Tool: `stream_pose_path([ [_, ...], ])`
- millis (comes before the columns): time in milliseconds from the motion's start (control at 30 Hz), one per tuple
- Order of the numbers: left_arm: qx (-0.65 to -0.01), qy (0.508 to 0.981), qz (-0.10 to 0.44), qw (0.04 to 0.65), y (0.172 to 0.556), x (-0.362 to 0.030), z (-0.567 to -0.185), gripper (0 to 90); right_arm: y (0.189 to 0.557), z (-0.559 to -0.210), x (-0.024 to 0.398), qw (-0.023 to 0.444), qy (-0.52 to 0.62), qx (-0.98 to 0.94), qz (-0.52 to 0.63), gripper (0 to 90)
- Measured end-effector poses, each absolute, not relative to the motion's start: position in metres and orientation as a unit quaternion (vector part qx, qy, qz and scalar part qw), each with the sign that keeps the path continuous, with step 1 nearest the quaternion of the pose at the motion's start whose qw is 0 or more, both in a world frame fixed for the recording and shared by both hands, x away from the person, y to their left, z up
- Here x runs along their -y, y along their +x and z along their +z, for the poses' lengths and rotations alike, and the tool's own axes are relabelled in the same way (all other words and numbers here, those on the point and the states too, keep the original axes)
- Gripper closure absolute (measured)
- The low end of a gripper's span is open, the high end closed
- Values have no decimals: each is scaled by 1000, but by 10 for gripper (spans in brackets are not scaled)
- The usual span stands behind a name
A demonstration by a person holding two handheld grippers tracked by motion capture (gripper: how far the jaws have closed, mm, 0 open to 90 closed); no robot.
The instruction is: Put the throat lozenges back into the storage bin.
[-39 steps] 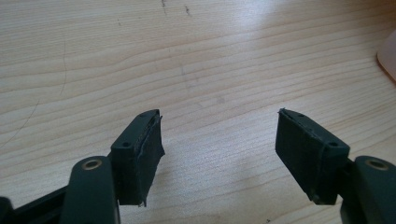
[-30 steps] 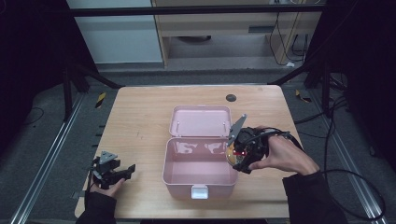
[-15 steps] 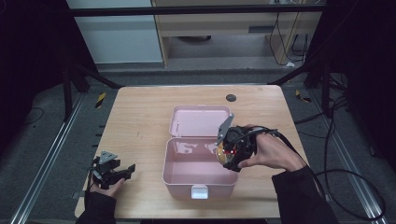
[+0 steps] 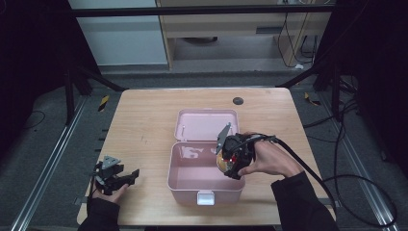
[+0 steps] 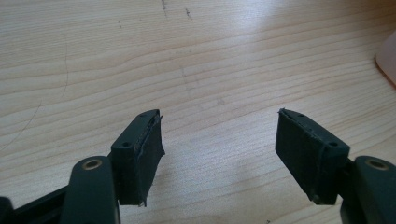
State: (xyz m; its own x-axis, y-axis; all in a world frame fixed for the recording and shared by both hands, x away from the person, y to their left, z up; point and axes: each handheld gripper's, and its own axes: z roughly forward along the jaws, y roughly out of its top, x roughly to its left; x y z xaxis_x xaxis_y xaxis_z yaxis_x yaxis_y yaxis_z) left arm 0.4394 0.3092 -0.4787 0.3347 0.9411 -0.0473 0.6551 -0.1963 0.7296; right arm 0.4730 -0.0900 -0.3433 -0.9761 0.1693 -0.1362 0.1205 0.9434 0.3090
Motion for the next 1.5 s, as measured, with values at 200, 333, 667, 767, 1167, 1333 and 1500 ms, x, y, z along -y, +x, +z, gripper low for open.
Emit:
stream_pose_path([
  [200,-536,744,212,338,439,-309,-479,311,473,-348,87,82,67,-983,148,205],
  [333,-536,744,212,338,439,-309,-478,311,473,-353,85,78,64,-984,147,205],
  [667,-536,744,212,338,440,-309,-479,311,473,-367,85,74,63,-985,140,205],
  [767,-536,743,212,339,439,-310,-479,311,473,-370,84,73,57,-986,136,205],
  [1167,-537,744,211,338,440,-309,-479,310,475,-387,86,65,59,-988,123,204],
  [1333,-537,743,210,338,440,-310,-479,310,476,-393,82,63,59,-990,116,204],
  [1500,-536,744,211,338,440,-310,-479,310,478,-398,85,58,62,-988,127,204],
])
